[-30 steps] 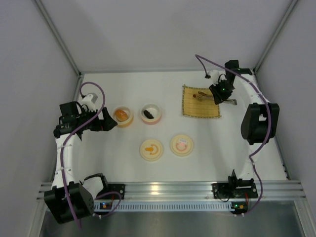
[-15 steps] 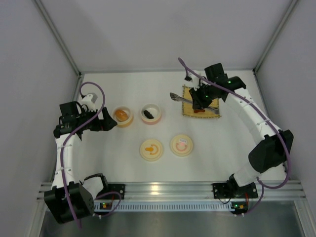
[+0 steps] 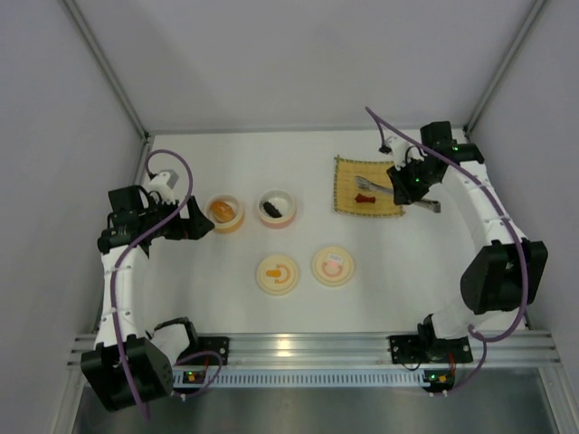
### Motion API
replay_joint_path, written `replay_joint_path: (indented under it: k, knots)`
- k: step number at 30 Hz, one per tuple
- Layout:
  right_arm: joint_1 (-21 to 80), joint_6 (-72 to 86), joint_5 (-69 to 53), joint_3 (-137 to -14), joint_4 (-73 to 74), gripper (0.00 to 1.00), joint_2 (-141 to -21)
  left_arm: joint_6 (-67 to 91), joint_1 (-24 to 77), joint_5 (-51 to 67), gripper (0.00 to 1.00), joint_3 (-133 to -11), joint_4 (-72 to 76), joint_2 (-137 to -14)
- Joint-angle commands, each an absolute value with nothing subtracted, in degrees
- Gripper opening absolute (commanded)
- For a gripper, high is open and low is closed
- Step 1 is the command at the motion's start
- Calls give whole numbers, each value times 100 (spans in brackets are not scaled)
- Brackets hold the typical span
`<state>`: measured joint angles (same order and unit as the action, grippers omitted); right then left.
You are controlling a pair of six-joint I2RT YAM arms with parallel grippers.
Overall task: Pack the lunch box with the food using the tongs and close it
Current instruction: Pick up the fake food from the plate.
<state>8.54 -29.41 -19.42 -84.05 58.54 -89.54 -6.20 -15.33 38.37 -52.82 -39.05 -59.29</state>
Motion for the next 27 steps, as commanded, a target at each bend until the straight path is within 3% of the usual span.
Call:
replay_joint_path:
  k: [1,6,11,27]
  knots:
    - [318,-4137,-2267,-8929,6477,18,-8938,-695,-1573,4069,98,-5432,-3806,-5915]
    - [97,-4622,-2320,-9105,6811,32,-9290,-694,-1573,4087,98,-5423,-3788,-5968]
    - [79,-4825,-2443,-9184,6873,37,-9640,-729,-1573,4061,98,-5423,-3814,-5968]
    - [88,-4834,-2329,-9668,6627,42,-10485,-712,-1565,4184,98,-5405,-3762,-6143]
